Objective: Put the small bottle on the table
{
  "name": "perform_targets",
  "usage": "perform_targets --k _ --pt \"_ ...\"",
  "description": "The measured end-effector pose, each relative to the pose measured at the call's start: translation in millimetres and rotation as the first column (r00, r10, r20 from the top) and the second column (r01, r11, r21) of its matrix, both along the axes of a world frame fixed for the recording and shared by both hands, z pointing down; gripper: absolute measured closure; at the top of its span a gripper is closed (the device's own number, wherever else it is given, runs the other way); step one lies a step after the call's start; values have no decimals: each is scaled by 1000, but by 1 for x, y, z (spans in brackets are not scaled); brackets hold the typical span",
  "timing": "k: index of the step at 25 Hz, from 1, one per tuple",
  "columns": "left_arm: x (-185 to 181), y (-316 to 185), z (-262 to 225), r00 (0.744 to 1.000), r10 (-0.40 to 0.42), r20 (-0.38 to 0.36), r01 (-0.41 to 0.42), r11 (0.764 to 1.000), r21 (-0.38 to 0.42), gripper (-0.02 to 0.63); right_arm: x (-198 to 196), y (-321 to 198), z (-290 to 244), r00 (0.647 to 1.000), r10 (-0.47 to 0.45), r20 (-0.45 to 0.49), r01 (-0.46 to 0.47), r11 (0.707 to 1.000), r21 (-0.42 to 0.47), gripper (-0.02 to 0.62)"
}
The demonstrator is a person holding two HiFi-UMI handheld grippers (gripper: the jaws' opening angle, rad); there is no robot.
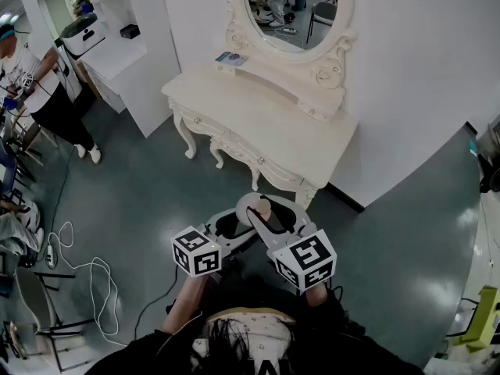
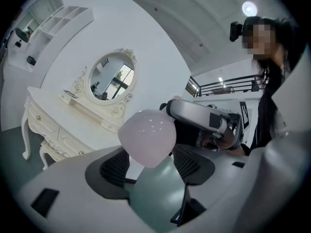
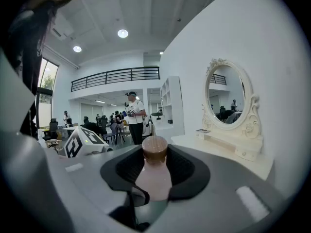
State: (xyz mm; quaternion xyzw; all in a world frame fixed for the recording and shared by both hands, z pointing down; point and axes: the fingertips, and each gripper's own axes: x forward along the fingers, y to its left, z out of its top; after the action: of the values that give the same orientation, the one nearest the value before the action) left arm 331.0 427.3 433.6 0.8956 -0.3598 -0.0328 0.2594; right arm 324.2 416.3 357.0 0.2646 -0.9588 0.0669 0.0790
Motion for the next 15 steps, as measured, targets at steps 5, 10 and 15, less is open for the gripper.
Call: perform_targets --k 5,10,15 --pt "-1 -2 5 1000 -1 3 1 1000 -2 334 0 -2 5 1000 0 1 0 1000 -5 445" --pt "-3 -5 5 1000 -6 -4 6 1000 -5 334 -2 -7 5 1000 2 13 -2 1000 -18 445" --pt "-14 -16 7 1000 -16 -7 16 1000 -13 334 -14 -18 8 1000 -10 9 10 1000 -27 445"
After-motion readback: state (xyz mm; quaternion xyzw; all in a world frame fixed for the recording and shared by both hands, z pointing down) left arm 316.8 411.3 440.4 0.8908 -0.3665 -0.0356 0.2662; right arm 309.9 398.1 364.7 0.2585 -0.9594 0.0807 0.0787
